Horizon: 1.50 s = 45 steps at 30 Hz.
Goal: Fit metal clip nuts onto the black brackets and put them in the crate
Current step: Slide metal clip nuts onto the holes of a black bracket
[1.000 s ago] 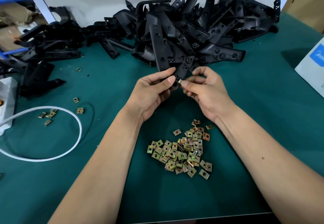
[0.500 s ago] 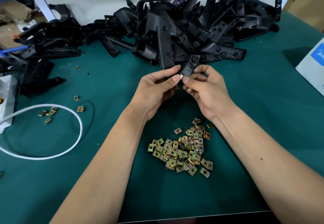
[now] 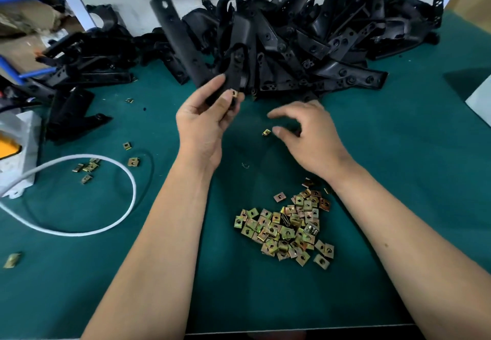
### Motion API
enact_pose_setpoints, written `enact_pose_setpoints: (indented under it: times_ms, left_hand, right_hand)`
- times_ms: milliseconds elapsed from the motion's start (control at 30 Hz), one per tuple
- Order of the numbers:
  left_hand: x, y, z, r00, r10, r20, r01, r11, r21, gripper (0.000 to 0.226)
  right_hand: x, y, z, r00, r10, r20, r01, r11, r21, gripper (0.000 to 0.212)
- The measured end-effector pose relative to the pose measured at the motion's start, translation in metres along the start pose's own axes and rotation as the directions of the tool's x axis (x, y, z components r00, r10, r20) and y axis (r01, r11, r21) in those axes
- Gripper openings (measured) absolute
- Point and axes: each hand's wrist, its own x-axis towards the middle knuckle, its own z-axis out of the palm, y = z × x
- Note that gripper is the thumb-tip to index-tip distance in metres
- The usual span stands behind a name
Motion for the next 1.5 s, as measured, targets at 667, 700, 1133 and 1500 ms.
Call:
enact_pose_setpoints:
  times_ms: [667, 700, 1133, 1500]
  left_hand:
    - [-0.007, -0.009, 0.005, 0.979, -0.167, 0.118, 0.170, 0.985, -0.013, 0.024]
    - [-0.007, -0.009, 0.005, 0.978, -0.176, 0.113, 0.179, 0.984, -0.019, 0.026]
    - [-0.012, -0.016, 0.012, 0.959, -0.228, 0.169, 0.228, 0.973, 0.016, 0.029]
    - [-0.014, -0.019, 0.015, 0.949, -0.235, 0.212, 0.229, 0.972, 0.054, 0.029]
  right_hand:
    - [-0.007, -0.007, 0.001, 0.999, 0.035, 0.001, -0.035, 0.997, 0.064, 0.010]
    - [-0.007, -0.008, 0.000, 0.996, 0.081, -0.033, -0.074, 0.981, 0.179, 0.011]
    - [-0.006, -0.013, -0.004, 0.905, 0.417, 0.082, -0.281, 0.444, 0.851, 0.012]
    - [-0.005, -0.010, -0.005, 0.851, 0.509, 0.129, -0.341, 0.351, 0.872, 0.009]
